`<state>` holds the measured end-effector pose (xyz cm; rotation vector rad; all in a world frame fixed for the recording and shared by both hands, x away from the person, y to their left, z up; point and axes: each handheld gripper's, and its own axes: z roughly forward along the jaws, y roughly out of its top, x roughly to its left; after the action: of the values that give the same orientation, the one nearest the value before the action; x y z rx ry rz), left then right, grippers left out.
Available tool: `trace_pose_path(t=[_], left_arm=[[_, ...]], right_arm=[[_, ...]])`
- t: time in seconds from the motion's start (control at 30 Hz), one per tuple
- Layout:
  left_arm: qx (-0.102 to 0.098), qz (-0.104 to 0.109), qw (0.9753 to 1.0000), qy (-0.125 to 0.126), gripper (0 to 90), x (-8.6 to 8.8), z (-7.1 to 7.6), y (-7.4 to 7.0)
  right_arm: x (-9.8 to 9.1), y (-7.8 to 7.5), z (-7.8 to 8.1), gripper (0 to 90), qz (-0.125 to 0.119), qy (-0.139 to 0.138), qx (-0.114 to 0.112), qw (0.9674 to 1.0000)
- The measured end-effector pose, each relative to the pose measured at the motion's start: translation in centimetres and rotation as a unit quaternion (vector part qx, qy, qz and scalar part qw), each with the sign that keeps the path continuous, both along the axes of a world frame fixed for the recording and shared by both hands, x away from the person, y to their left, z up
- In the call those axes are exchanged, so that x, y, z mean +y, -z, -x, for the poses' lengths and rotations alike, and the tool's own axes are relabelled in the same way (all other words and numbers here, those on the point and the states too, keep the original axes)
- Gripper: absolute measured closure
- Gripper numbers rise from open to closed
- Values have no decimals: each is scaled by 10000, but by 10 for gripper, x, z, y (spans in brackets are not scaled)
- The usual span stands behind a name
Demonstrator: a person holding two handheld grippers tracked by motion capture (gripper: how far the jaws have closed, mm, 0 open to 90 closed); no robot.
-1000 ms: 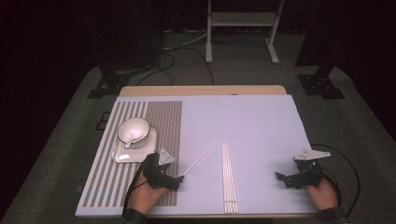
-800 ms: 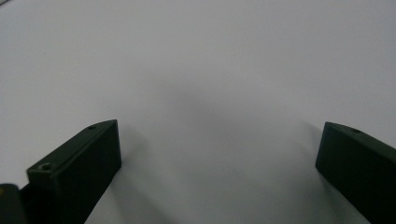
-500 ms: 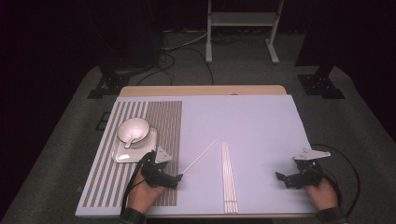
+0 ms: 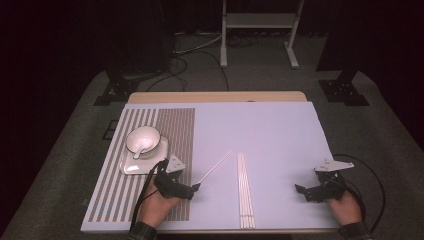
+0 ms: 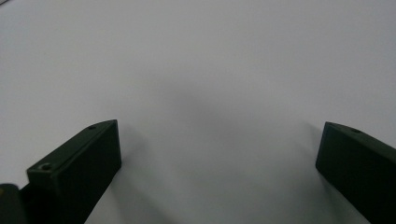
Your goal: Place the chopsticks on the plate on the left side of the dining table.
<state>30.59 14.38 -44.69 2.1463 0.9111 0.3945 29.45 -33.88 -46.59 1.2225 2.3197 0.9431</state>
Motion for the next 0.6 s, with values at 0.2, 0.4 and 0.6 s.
trace_pose_path(t=[0.2,0.4,0.6], left_arm=[[12,-86,10000,36,0,-14,-4,-3],[130,-16,9996,257,0,-24,-7,-1],[121,99,9996,236,0,-24,-11,-2]], right_arm=[[0,0,0,0,3,-4,-6,10000],[0,0,0,0,1,-3,-7,10000],[0,0,0,0,3,-3,-6,10000]])
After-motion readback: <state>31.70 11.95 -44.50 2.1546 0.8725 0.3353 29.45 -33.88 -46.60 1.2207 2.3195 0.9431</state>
